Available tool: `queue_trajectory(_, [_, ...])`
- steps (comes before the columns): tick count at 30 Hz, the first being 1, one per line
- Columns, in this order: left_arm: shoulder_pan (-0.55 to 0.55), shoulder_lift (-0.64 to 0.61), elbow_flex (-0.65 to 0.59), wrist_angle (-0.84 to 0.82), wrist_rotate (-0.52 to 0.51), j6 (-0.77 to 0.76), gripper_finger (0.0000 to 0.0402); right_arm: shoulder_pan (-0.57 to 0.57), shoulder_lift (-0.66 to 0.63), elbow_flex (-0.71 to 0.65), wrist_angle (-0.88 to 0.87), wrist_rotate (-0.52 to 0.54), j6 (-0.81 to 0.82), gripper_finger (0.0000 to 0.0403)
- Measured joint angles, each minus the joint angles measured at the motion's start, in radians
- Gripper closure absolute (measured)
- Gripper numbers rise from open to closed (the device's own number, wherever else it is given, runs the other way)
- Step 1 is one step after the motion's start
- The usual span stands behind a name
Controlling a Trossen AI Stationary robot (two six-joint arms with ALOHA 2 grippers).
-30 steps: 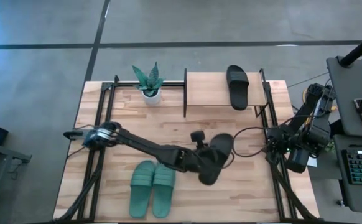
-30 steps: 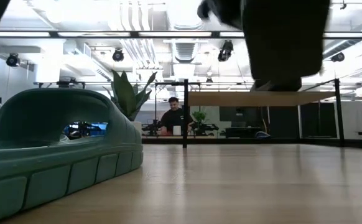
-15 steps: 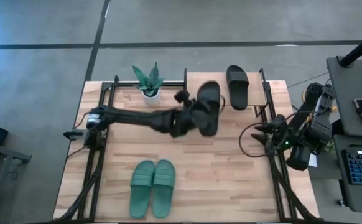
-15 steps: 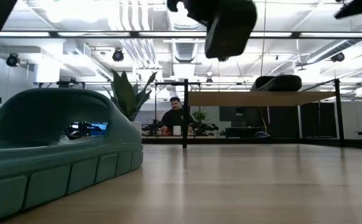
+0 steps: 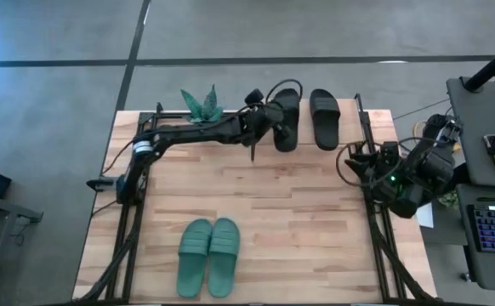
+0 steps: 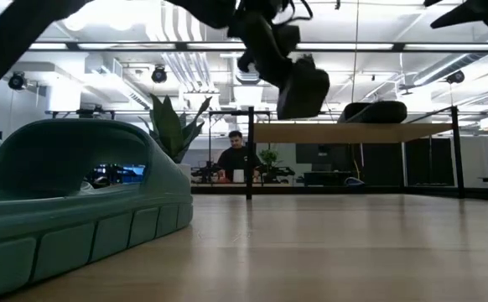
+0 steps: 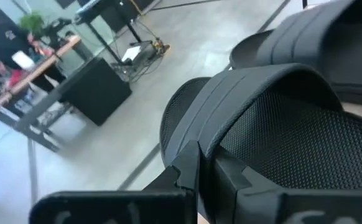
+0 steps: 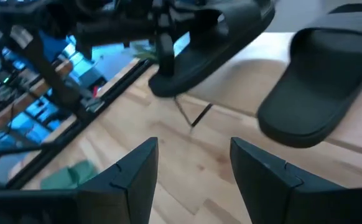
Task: Pick and place slides into the shelf
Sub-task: Put the black slipper on the shelf
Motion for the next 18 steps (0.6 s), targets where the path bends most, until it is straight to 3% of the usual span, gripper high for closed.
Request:
queue_trajectory(3, [0.011,0.025,0.025,0.007,0.052,0.012,0.0402,-0.045,-0.029,0.0,0.0,-0.001,-0.032,0.0211])
queue_trajectory(9, [0.014,0.117,0.125,0.018,0.055,0.02,0.0401,-0.131,-0.129,0.0,0.0,0.004,-0.137,0.0211])
queue_trajectory(18, [0.033,0.272,0.323,-0.034,-0.005,0.084,0.0401,-0.158,-0.239,0.0,0.005,0.004,-0.234,0.0211])
